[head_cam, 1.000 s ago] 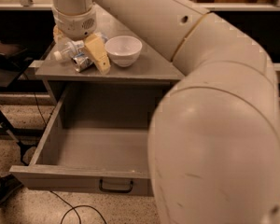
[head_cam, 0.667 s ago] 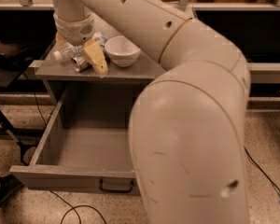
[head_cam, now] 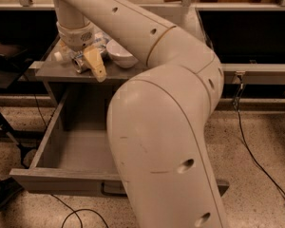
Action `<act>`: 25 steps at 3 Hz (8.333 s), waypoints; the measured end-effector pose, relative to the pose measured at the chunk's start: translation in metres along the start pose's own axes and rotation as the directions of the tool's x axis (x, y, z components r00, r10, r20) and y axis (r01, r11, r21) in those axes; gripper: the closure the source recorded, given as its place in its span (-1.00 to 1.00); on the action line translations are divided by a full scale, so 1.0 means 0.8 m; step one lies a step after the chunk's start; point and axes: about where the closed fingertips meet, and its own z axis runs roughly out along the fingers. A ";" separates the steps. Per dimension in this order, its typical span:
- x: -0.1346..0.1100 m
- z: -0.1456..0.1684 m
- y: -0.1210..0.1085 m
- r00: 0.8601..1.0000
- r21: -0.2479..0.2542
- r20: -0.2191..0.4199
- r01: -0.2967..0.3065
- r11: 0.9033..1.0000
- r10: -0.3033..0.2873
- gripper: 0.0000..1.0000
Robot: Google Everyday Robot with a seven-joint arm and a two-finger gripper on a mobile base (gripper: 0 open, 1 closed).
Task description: Place redbull can into top drawer
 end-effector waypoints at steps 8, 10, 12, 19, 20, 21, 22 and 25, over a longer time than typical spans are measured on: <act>0.022 0.023 -0.028 0.996 -0.065 -0.088 0.021 0.998 -0.026 -0.54; 0.029 0.020 -0.035 0.988 -0.073 -0.133 0.063 0.995 -0.072 -0.40; 0.042 0.028 -0.023 0.987 -0.098 -0.142 0.061 0.993 -0.075 -0.40; -0.019 -0.036 0.075 0.972 -0.017 0.039 0.234 0.972 -0.233 1.00; -0.044 -0.055 0.117 0.957 0.019 0.096 0.275 0.961 -0.275 1.00; -0.068 -0.067 0.158 0.920 0.059 0.190 0.337 0.940 -0.342 1.00; -0.080 -0.048 0.204 0.848 0.117 0.353 0.380 0.917 -0.396 1.00; -0.040 0.090 0.309 0.702 0.096 0.664 0.261 0.961 -0.257 1.00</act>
Offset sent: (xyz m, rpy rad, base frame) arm -0.0054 -0.0145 -0.0208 -0.0905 0.1018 -0.0171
